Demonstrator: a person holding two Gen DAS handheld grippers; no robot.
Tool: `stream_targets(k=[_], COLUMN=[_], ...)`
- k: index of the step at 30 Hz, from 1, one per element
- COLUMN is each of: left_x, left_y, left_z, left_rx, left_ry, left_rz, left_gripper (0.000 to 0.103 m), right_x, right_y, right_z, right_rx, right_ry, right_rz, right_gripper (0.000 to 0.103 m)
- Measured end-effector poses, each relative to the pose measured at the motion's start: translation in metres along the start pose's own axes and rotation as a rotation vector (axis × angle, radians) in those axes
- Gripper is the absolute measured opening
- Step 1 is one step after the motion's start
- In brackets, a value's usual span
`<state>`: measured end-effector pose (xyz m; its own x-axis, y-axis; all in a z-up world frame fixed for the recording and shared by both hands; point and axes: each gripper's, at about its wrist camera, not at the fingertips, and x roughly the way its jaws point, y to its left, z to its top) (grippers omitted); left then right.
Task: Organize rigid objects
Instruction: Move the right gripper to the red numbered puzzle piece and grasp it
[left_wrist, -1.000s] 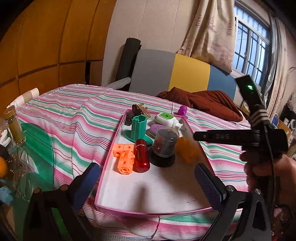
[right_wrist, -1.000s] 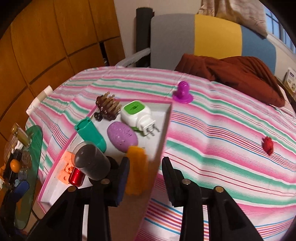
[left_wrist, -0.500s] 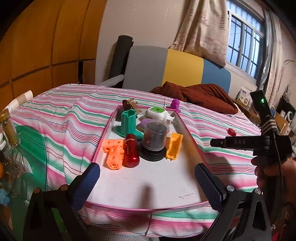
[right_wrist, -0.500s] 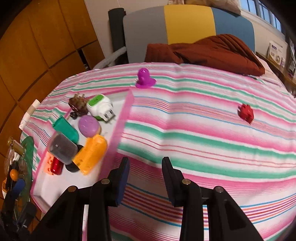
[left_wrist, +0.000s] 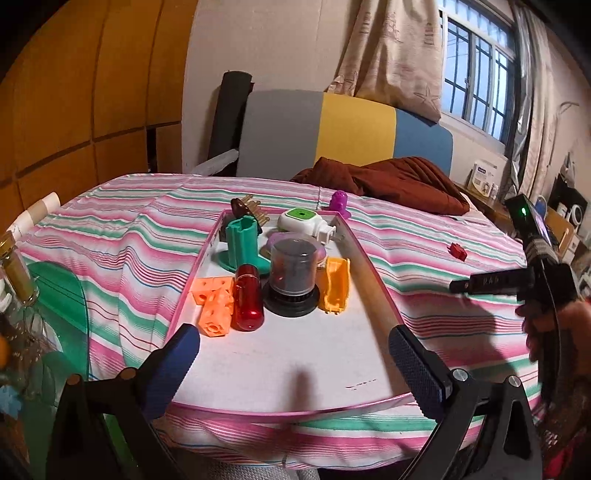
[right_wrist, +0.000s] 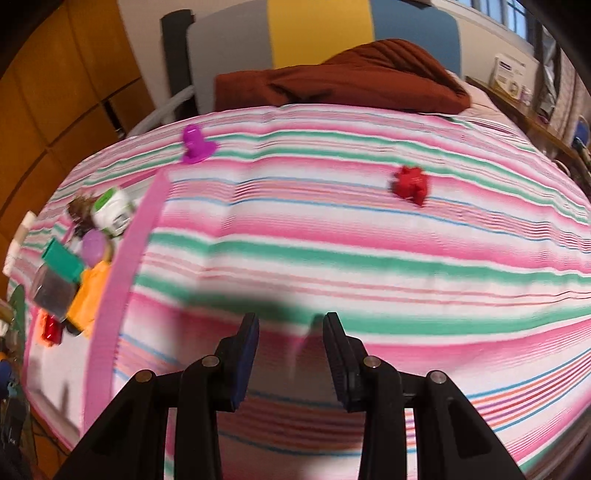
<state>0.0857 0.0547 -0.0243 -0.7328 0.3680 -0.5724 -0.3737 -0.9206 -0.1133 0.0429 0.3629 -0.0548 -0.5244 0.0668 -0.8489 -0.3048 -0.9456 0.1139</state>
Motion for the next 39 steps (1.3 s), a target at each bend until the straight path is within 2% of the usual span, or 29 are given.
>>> stream_targets(k=[7, 15, 21, 24, 30, 39], left_x=[0.004, 0.007, 0.006, 0.007, 0.008, 0.022], left_y=[-0.014, -0.030, -0.042, -0.047, -0.058, -0.089], left_z=[0.002, 0.009, 0.009, 0.010, 0.016, 0.022], left_rx=[0.053, 0.105, 0.147, 0.158, 0.163, 0.207], left_ry=[0.007, 0.008, 0.011, 0.018, 0.020, 0.052], left_rz=[0.002, -0.004, 0.005, 0.005, -0.017, -0.065], left_gripper=[0.103, 0.103, 0.103, 0.103, 0.103, 0.103], right_x=[0.005, 0.016, 0.024, 0.033, 0.057, 0.075], right_y=[-0.041, -0.093, -0.131, -0.138, -0.133, -0.124], right_z=[0.022, 0.055, 0.088, 0.099, 0.111, 0.121], right_rx=[0.044, 0.183, 0.296, 0.331, 0.334, 0.238], right_ry=[0.005, 0.018, -0.029, -0.035, -0.007, 0.004], right_rz=[-0.067, -0.044, -0.030, 0.007, 0.023, 0.022], right_gripper=[0.036, 0.041, 0.041, 0.041, 0.041, 0.041])
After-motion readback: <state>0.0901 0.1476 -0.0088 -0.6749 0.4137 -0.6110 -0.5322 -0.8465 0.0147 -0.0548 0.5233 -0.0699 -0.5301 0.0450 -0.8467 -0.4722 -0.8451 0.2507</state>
